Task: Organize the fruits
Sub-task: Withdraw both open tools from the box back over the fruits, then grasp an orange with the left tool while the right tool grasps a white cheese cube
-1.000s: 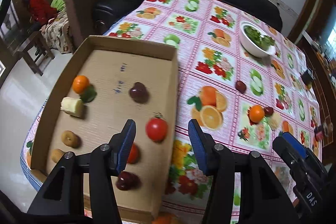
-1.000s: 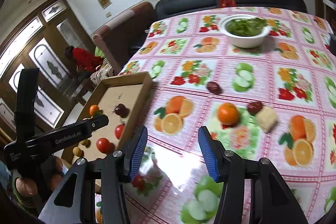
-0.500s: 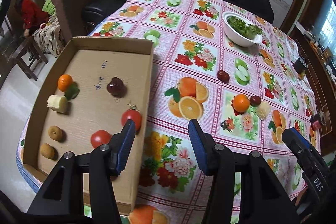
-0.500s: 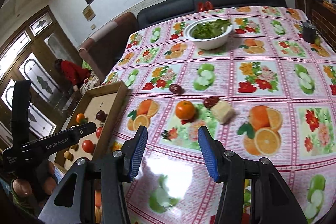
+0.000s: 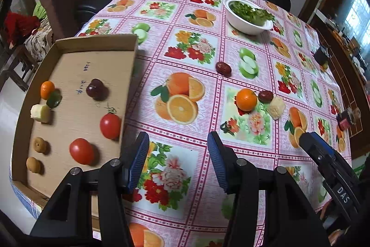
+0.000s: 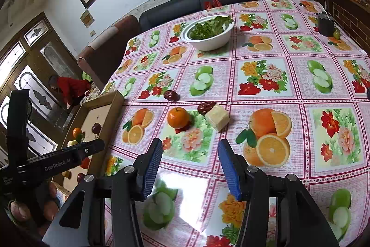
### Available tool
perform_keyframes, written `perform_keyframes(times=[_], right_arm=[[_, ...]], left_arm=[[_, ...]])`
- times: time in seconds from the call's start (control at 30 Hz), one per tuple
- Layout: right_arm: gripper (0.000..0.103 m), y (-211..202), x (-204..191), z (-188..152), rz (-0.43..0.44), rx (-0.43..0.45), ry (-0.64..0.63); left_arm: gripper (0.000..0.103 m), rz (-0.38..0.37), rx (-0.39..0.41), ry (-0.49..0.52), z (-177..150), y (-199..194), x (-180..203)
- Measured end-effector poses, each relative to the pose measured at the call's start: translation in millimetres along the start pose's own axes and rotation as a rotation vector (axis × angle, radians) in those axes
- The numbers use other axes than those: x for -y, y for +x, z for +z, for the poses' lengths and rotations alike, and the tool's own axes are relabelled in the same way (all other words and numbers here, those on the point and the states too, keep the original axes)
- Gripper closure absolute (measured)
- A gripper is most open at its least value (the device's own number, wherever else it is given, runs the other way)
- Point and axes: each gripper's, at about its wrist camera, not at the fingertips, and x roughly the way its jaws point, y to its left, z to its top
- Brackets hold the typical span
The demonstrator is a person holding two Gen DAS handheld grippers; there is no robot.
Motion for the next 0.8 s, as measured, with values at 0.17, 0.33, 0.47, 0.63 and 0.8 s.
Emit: perform_keyframes(times=[0.17, 0.33, 0.47, 0.63, 0.8], right_arm=[[0.050, 11.5, 7.8, -0.4, -0.017, -0.020, -0.001], [0.050, 33.2, 11.2, 4.7, -0.054, -0.055, -0.045], [0.050, 57.1, 13.9, 14.6, -0.085, -0.086, -0.090], [0.050, 84.7, 18.9, 25.7, -0.103, -0.128, -0.123], [0.072, 92.3, 21.8, 31.8, -0.113, -0.128, -0.155]], left_arm=[[0.052, -0.004, -0.009, 0.021, 0.9, 5.2, 9.4], [0.052, -0.022, -0.025, 0.055, 6.0, 19.3, 24.8], [0.052, -0.047, -0.043, 0.084, 11.6, 34.7, 39.6], [0.052, -0.089, -0.078, 0.107, 20.3, 55.0, 55.3], [0.052, -0.109, -0.097, 0.126, 30.4, 70.6, 71.3]])
